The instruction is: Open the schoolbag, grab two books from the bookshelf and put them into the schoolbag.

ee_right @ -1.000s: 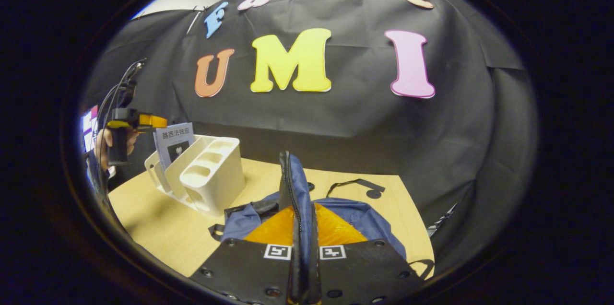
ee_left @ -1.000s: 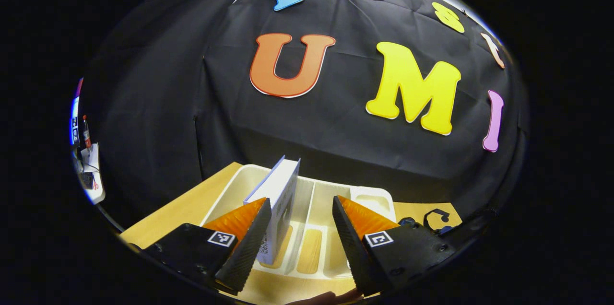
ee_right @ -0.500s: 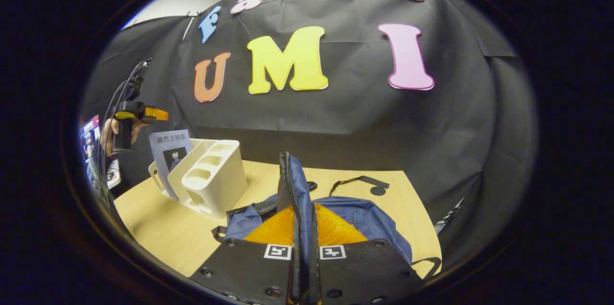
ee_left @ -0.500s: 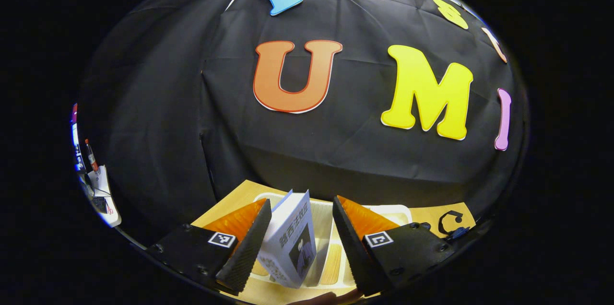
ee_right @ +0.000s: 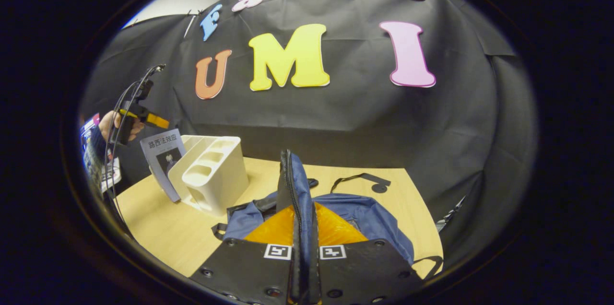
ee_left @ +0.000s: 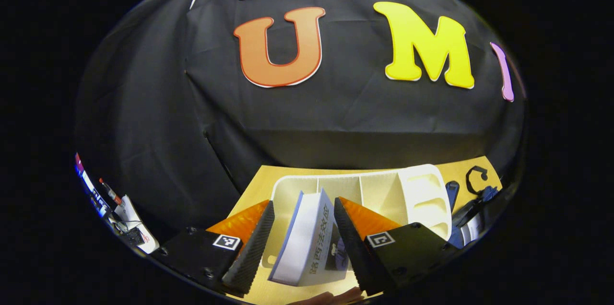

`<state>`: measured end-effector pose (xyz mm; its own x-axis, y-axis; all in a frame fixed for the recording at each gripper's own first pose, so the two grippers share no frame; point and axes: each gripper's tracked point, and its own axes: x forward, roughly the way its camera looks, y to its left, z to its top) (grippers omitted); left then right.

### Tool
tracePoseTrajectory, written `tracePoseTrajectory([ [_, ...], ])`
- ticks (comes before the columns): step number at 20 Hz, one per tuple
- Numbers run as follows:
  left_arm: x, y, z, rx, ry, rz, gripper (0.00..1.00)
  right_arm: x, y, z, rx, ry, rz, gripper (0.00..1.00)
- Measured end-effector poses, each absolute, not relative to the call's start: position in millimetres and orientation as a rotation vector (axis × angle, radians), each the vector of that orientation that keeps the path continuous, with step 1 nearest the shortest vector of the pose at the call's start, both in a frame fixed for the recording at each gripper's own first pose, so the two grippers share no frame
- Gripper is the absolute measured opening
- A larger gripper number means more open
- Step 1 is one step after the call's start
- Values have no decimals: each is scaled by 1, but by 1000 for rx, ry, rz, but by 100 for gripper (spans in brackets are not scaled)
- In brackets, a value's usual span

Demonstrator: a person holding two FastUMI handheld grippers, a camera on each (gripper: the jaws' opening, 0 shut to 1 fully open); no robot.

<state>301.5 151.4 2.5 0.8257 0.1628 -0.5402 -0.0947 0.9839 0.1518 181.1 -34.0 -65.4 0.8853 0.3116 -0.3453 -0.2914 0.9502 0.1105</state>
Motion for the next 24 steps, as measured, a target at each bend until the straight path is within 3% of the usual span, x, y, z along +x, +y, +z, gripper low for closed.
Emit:
tracePoseTrajectory([
  [1, 300, 155, -3, 135, 617, 127, 84, 179, -33, -64, 53, 367, 314, 7],
  [2, 300, 156, -10, 126, 648, 110, 80, 180, -32, -64, 51, 367, 312, 7],
  [4, 295, 145, -26, 78, 737, 41, 80, 180, -30, -63, 48, 369, 308, 7],
  [8, 284, 146, -50, 73, 870, 32, 78, 178, -26, -63, 44, 370, 302, 7],
  [10, 285, 146, -56, 75, 894, 28, 68, 177, -25, -64, 39, 374, 300, 7],
  [13, 282, 130, -57, 65, 905, -11, 65, 176, -26, -65, 42, 375, 299, 7],
  [14, 280, 127, -55, 65, 910, -20, 58, 177, -26, -65, 44, 376, 298, 7],
  [16, 276, 120, -55, 66, 928, -32, 54, 176, -27, -65, 46, 376, 298, 7],
  [18, 267, 106, -60, 55, 970, -64, 56, 175, -28, -66, 48, 375, 299, 7],
  [19, 265, 101, -61, 49, 983, -73, 51, 174, -28, -67, 48, 374, 299, 7],
  [24, 258, 90, -60, 39, 1005, -31, 46, 172, -27, -70, 48, 379, 303, 7],
])
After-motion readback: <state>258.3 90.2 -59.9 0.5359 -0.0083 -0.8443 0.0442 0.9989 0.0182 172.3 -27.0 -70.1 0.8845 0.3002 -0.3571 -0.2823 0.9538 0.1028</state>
